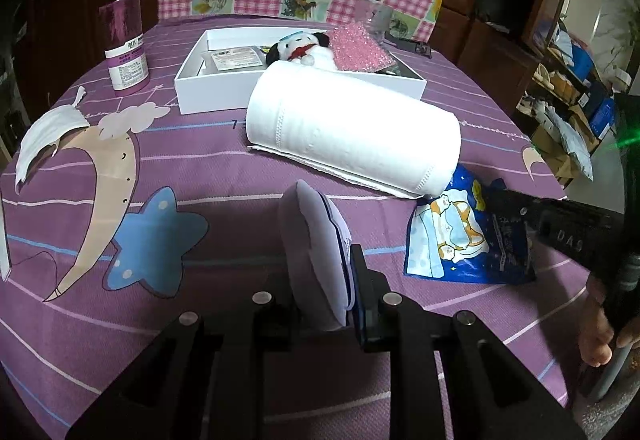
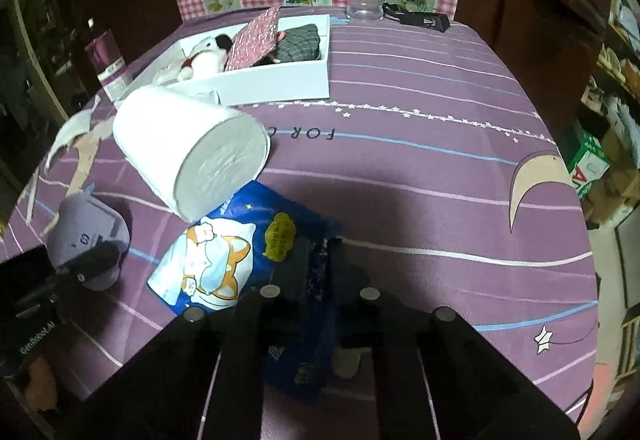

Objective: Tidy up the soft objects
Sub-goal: 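Carry the lavender pad with the left tool while the right tool carries the blue packet over the box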

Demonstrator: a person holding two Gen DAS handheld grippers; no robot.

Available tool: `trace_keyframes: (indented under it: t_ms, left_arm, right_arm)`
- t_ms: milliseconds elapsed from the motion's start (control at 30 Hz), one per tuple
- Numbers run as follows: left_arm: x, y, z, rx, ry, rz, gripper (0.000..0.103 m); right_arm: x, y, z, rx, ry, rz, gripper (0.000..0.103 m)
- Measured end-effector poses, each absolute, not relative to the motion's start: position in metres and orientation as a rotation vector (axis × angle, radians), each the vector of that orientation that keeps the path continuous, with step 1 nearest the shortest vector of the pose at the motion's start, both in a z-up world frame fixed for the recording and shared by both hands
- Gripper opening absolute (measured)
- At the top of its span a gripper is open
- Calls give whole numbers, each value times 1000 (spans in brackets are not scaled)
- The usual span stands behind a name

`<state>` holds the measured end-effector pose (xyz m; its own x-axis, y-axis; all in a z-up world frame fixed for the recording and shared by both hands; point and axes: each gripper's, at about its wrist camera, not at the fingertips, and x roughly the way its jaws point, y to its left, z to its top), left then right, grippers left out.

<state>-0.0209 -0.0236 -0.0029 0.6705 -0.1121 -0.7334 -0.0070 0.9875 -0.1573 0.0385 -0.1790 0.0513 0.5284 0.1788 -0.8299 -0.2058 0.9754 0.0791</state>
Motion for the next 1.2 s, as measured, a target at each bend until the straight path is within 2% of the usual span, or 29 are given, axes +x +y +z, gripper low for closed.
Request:
trace_keyframes:
  t_ms: [233,633,1200]
  left_arm:
    - [-22,-22,-3,-164,833,-64,19]
    - [-23,-24,-2,-162,821,-69,19]
    - [-33,-24,9,-170,761,-84,19]
  right_arm:
    - [33,-194,73,103,890,285,3]
    - [4,-195,104,99,791,277,3]
    - [-2,-203,148,148,783,244,3]
